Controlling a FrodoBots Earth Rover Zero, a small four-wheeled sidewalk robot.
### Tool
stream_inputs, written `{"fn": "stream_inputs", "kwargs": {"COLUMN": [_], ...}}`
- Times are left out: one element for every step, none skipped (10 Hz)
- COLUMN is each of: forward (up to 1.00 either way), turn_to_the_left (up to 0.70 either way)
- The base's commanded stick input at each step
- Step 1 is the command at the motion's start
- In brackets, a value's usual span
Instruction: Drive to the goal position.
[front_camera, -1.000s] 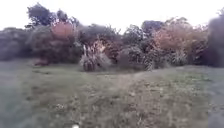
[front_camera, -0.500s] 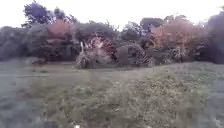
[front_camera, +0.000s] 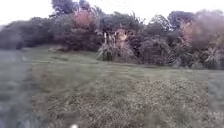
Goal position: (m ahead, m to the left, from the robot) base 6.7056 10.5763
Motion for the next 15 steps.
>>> {"fn": "stream_inputs", "kwargs": {"forward": [1.00,1.00,1.00,1.00,1.00,1.00,1.00,1.00,1.00,1.00,1.00,1.00,1.00,1.00,1.00], "turn_to_the_left": [0.04,0.04,0.03,0.04,0.04,0.05,0.06,0.40,0.40,0.40,0.40,0.03,0.03,0.03,0.03]}}
